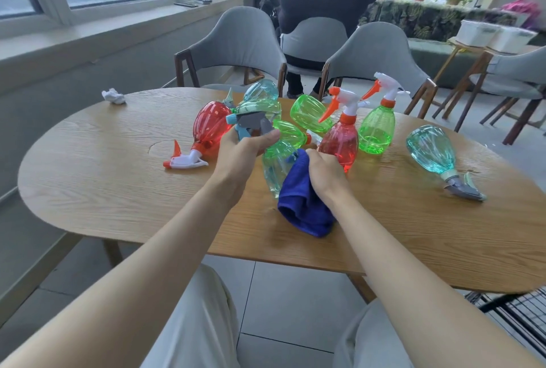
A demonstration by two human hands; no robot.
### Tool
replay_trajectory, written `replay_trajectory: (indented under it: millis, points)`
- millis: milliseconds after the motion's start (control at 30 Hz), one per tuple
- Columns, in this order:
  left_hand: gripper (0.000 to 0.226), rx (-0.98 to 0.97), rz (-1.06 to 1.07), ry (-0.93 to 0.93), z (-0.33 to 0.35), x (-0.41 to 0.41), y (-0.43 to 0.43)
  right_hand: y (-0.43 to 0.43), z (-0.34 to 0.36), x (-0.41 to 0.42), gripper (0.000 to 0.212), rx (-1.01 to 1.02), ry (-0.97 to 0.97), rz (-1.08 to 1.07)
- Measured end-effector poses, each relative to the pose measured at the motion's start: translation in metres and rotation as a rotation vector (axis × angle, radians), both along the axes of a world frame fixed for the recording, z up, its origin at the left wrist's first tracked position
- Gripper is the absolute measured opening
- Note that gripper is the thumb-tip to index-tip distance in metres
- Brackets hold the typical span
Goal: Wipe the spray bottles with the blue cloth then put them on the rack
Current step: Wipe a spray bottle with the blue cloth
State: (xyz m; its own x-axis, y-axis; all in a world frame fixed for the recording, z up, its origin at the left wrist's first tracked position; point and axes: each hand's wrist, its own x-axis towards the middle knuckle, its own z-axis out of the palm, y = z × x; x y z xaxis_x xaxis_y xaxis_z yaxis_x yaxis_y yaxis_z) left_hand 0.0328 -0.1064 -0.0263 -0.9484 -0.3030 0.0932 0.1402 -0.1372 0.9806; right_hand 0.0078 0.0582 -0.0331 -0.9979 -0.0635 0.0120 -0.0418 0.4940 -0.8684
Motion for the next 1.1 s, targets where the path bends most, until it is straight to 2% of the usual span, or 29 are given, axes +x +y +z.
replay_trajectory:
  millis: [100, 200, 333, 433, 500, 600, 733, 867, 933, 1033, 1100]
  points:
    - [0.022, -0.021, -0.019, 0.012, 0.005, 0.002, 0.008, -0.012, 0.012, 0.009, 0.045, -0.070, 0.139, 0.046]
    - [0.019, -0.031, -0.028, 0.026, 0.006, 0.005, 0.007, -0.020, 0.018, 0.010, 0.043, -0.058, 0.234, 0.111]
    - [0.027, -0.045, -0.018, 0.011, 0.007, 0.007, 0.010, -0.010, 0.011, 0.003, 0.049, -0.019, 0.097, 0.061]
    - [0.029, -0.043, -0.007, 0.005, 0.009, 0.006, 0.015, -0.001, 0.002, -0.005, 0.041, -0.045, -0.040, 0.010]
    - [0.028, -0.027, 0.006, 0.002, 0.010, 0.005, 0.018, 0.001, 0.000, -0.004, 0.039, -0.063, -0.046, -0.001]
    - [0.022, 0.080, 0.090, -0.020, 0.007, 0.002, 0.021, -0.003, 0.000, 0.005, 0.037, -0.078, 0.085, 0.052]
    - [0.022, 0.215, 0.218, -0.049, 0.003, -0.003, 0.016, -0.006, -0.004, 0.012, 0.043, 0.050, 0.284, 0.180]
    - [0.029, 0.341, 0.316, -0.069, 0.000, -0.005, 0.005, 0.003, -0.014, 0.008, 0.038, 0.016, 0.142, 0.080]
    - [0.038, 0.414, 0.336, -0.062, -0.001, -0.006, 0.001, 0.004, -0.013, 0.007, 0.046, -0.029, 0.067, 0.004]
    - [0.041, 0.459, 0.337, -0.057, 0.000, -0.008, 0.002, 0.000, -0.009, 0.006, 0.046, -0.125, 0.146, 0.003]
    - [0.037, 0.445, 0.331, -0.065, 0.002, -0.008, 0.005, -0.006, -0.007, 0.008, 0.038, -0.083, 0.276, 0.066]
